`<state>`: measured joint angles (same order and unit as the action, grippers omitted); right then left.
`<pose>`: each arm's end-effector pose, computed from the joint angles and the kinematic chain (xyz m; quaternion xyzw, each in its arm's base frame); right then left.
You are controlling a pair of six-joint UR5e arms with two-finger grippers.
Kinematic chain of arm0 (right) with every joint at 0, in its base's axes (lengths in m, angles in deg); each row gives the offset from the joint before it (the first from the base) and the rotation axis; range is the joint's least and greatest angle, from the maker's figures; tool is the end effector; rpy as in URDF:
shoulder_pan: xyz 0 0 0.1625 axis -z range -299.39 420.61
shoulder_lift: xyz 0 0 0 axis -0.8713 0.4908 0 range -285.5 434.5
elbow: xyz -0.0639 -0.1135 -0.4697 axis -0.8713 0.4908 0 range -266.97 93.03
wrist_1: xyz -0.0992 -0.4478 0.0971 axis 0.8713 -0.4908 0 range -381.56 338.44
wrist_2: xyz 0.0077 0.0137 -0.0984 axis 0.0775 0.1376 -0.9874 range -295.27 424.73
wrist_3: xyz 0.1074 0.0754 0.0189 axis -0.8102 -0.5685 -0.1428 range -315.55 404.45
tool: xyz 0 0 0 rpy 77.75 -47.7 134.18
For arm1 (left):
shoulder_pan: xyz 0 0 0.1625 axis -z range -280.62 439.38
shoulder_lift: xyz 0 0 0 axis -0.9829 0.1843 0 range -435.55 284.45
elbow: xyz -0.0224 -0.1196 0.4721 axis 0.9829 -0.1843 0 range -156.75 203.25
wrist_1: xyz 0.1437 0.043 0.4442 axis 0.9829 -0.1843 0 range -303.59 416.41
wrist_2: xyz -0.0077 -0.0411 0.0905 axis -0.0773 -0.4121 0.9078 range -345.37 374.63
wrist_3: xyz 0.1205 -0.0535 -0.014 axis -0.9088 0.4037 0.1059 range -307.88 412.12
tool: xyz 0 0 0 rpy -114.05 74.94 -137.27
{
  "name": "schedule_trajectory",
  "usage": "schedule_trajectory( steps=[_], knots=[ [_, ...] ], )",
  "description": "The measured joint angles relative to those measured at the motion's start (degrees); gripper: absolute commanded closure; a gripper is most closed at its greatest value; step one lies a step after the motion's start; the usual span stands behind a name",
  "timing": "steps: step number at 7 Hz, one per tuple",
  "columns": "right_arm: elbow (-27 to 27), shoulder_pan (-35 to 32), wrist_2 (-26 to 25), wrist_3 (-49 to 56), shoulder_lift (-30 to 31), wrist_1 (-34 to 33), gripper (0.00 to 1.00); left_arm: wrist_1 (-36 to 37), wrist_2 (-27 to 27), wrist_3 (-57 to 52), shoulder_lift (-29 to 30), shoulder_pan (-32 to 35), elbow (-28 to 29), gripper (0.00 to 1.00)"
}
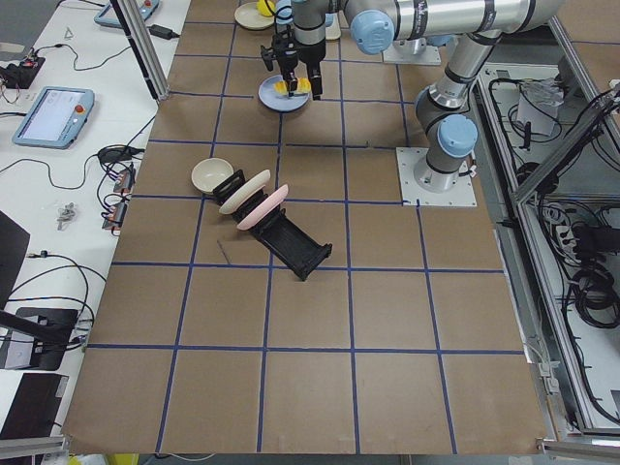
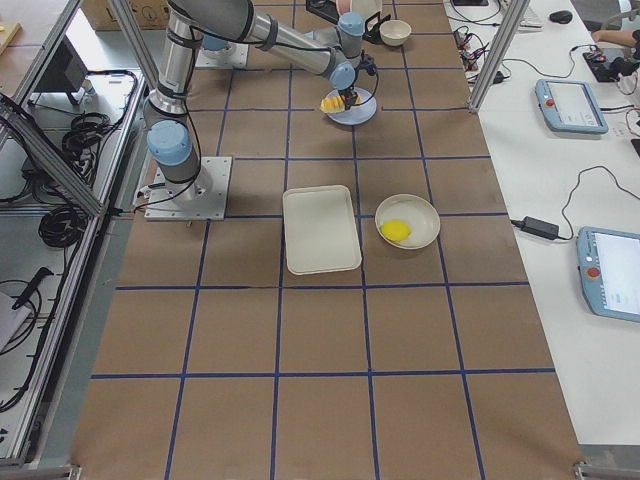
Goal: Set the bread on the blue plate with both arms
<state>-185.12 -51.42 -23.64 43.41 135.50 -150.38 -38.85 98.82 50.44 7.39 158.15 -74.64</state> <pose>0.3889 -0.5957 0.1879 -0.1823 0.9830 -0.0115 0.0169 -0.0515 -0.4941 0.4981 0.0858 -0.9936 -0.0470 0.0562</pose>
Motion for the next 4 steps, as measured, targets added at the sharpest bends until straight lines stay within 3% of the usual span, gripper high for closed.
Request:
schedule_trajectory(
  steps=[2, 4],
  knots=[
    [2.09, -0.02, 0.62, 0.06, 0.01, 1.09, 0.00, -0.09, 0.04, 0.19, 0.09, 0.20, -0.09, 0.00],
    [8.66, 0.39, 1.36, 0.09, 0.78, 9.73, 0.00, 0.00, 0.08, 0.19, 0.29, 0.22, -0.09, 0.00]
  ],
)
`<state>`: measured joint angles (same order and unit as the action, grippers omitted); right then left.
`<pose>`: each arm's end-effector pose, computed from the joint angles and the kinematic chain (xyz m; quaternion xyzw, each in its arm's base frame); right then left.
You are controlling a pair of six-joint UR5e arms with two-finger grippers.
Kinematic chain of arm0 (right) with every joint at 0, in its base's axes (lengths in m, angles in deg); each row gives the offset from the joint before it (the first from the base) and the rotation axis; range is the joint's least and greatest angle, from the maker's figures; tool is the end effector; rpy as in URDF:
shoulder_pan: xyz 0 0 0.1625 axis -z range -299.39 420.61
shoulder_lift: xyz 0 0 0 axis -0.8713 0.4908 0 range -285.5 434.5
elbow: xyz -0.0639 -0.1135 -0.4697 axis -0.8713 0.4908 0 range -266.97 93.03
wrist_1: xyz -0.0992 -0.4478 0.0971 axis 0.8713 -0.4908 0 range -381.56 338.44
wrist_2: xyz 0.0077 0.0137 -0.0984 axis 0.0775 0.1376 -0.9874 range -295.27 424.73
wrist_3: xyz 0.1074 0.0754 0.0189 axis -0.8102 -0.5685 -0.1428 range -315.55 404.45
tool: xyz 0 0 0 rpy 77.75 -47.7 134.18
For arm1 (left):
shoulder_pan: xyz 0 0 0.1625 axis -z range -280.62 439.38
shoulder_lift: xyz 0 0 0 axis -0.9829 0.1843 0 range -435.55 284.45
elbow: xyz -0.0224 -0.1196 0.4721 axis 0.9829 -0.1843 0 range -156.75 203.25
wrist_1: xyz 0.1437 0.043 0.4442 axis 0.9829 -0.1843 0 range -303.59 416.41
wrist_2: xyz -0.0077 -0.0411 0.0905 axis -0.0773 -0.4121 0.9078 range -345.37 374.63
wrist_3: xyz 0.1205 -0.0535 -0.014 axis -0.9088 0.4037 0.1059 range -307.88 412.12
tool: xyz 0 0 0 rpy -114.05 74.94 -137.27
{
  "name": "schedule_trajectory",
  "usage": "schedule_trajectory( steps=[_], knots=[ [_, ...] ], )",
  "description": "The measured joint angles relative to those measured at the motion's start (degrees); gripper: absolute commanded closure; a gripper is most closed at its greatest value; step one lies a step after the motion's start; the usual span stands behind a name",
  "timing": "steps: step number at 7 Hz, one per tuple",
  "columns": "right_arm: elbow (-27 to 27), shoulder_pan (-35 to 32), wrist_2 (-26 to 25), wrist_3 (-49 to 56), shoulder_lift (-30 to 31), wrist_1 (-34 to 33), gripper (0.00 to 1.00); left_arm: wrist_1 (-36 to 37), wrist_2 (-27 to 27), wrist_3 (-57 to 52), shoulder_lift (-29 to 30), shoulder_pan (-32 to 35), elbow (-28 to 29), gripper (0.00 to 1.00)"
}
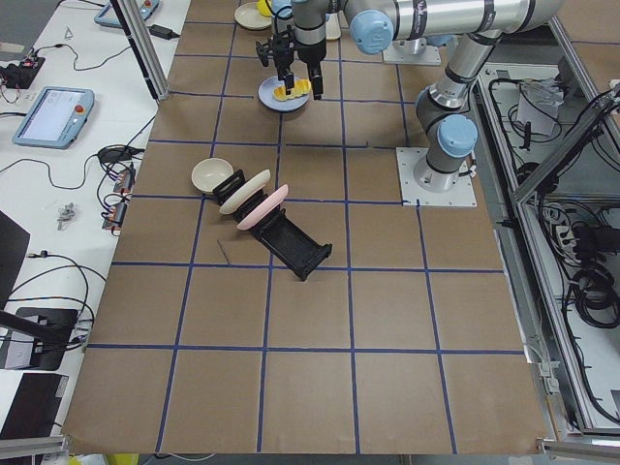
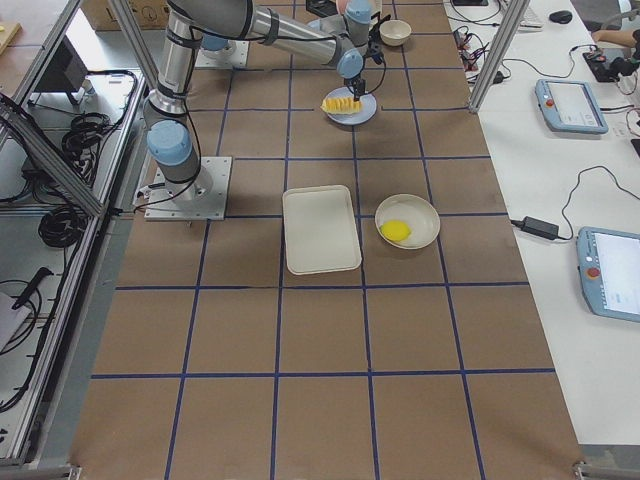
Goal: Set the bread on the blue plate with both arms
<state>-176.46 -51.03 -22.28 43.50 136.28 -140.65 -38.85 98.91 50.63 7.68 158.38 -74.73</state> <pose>0.4000 -0.6280 0.2531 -0.1798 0.9833 -0.0067 0.0280 -0.0530 -0.4953 0.4948 0.0855 -0.9935 -0.0506 0.0556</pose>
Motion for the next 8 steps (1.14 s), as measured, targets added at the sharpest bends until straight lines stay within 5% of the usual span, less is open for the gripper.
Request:
schedule_trajectory(
  steps=[4, 8],
  knots=[
    [17.10, 6.21, -7.23, 0.64, 3.56, 19.33, 0.00, 1.43, -4.03, -2.82, 0.65, 0.76, -0.46, 0.00],
    [18.45, 18.91, -5.63, 2.28, 11.65, 26.40, 0.00, 5.47, -1.23, -3.27, -0.95, 1.26, -2.40, 0.00]
  ],
)
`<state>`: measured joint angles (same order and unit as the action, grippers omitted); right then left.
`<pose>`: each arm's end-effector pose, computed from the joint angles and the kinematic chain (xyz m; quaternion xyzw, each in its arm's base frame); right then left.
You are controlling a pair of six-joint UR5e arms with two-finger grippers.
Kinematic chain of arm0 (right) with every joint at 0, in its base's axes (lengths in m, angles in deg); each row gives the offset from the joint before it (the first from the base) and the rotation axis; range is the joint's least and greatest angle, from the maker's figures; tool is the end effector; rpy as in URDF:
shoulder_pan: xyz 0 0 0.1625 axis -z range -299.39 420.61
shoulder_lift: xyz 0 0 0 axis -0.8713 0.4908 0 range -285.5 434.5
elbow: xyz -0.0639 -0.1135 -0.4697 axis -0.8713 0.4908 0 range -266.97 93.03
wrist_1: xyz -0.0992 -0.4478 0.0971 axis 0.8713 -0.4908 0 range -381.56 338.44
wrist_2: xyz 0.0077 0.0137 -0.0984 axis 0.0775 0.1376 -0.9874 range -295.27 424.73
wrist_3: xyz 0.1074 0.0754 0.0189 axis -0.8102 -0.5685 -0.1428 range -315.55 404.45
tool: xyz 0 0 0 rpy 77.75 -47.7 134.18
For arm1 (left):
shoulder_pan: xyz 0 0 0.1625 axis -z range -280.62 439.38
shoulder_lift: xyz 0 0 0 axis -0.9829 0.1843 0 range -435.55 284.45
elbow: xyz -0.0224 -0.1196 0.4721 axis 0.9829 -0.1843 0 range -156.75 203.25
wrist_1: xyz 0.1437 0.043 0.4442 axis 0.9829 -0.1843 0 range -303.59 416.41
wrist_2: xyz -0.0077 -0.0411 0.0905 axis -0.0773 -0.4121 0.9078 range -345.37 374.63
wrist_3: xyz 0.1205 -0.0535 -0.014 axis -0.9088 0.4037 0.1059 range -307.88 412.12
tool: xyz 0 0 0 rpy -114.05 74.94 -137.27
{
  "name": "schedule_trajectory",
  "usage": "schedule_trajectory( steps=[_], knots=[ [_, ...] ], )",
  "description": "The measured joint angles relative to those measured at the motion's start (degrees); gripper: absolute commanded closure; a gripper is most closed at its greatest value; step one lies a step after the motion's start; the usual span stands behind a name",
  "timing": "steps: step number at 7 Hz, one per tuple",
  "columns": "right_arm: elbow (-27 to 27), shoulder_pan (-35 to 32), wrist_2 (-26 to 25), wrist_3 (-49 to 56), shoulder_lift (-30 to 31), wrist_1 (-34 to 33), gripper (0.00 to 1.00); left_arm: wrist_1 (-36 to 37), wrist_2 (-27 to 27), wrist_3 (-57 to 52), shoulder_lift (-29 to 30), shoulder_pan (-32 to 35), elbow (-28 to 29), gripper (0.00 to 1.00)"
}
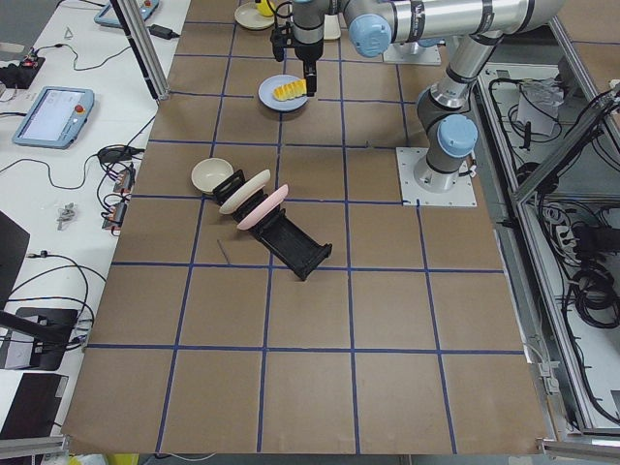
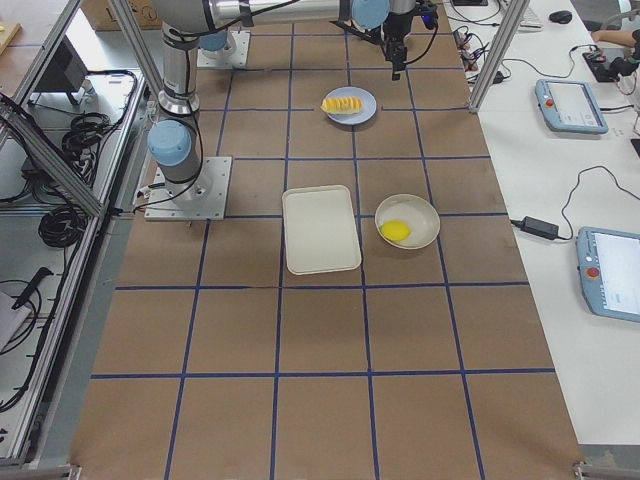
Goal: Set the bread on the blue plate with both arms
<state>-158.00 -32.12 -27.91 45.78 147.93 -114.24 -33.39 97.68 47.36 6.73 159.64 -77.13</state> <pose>0.1603 -0.6923 0.5255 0.0343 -0.9982 0.0446 0.0225 -0.0664 -0.4959 0.4890 0.0447 -0.9969 -0.0136 0.0628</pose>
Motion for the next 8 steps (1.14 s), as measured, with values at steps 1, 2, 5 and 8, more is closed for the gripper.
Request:
schedule_trajectory(
  steps=[1, 2, 5, 8],
  knots=[
    [-1.26, 1.46, -0.03, 1.38, 2.04, 0.41, 0.00, 0.04, 0.36, -0.03, 0.19, 0.04, -0.11, 0.00],
    [-3.75, 2.16, 0.06, 2.78, 5.02, 1.14, 0.01, 0.08, 0.33, -0.01, 0.38, 0.06, -0.14, 0.00],
    [-21.28, 2.64, 0.07, 1.54, 19.65, 1.71, 0.00, 0.12, 0.63, -0.01, -0.37, 0.19, 0.52, 0.00],
    [-25.34, 2.05, 0.81, -0.04, 24.14, 1.77, 0.01, 0.90, 0.24, 0.00, 0.25, -0.03, 0.11, 0.00]
  ],
)
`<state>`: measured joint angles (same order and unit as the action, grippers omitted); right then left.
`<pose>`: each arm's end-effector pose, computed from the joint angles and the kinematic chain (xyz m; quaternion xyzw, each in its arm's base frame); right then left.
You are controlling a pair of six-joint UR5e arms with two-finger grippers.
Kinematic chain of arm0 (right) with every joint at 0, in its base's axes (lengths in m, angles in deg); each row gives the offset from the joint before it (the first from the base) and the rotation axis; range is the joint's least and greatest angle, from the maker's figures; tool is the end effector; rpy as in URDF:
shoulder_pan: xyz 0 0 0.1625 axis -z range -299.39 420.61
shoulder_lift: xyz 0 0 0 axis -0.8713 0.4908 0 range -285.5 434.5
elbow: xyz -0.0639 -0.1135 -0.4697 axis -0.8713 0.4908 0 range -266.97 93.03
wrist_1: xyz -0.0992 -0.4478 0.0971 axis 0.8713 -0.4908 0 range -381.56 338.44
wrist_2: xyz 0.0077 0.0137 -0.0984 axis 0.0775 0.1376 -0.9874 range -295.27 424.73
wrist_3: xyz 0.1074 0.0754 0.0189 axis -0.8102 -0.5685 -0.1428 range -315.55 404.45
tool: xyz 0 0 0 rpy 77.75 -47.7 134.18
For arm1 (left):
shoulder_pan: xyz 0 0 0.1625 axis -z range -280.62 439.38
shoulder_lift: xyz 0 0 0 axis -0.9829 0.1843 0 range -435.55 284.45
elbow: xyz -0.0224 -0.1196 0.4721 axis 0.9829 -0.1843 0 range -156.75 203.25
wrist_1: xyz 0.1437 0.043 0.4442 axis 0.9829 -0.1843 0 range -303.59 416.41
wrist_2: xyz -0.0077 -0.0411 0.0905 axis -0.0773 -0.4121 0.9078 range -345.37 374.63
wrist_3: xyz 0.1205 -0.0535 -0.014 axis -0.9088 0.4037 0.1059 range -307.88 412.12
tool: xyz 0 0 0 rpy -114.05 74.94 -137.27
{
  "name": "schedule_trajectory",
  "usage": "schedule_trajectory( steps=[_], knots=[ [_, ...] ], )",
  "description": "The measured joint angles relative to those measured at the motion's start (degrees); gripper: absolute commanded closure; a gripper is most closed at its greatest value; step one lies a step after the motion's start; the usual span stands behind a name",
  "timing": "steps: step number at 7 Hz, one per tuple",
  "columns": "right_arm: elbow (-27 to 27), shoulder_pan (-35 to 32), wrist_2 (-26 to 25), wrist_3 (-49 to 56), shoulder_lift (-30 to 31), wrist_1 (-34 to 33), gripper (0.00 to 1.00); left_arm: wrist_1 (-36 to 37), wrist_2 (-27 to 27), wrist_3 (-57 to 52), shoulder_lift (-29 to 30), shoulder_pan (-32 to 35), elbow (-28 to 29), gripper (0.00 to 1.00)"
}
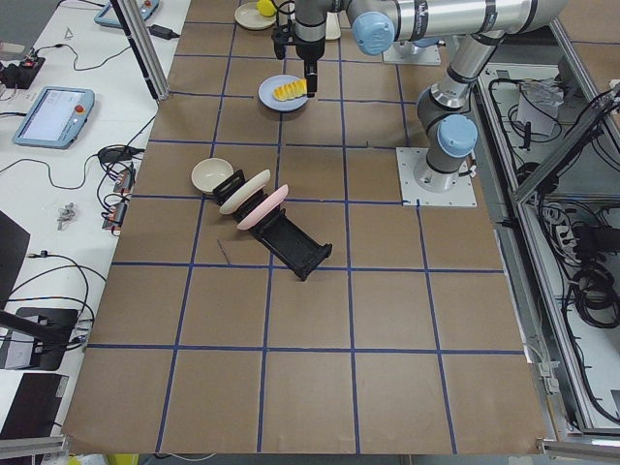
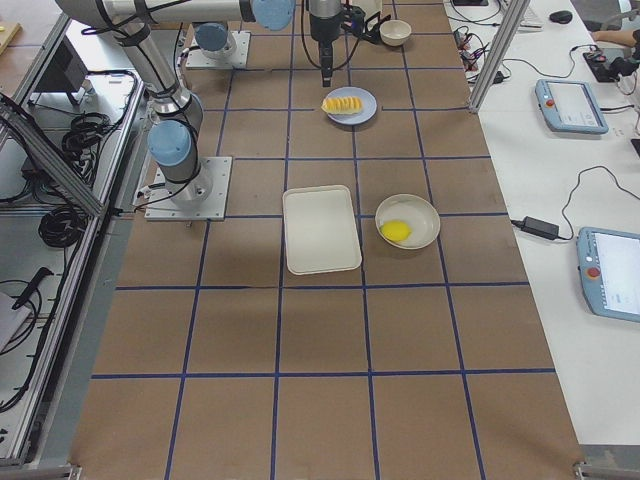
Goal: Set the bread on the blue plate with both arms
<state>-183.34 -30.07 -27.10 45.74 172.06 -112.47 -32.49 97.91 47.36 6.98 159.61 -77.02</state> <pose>0.1349 -0.4882 0.5263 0.0169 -0.9996 0.0183 0.0161 -0.0650 -0.4996 0.4894 0.0446 -0.9972 -0.0072 0.0600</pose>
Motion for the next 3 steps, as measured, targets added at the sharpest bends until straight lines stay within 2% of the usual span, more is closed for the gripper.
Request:
schedule_trajectory(
  steps=[3],
  knots=[
    [0.42, -0.11, 1.91, -0.22, -0.13, -0.62, 0.00, 0.09, -0.06, -0.16, 0.17, -0.07, -0.15, 0.00]
  ],
)
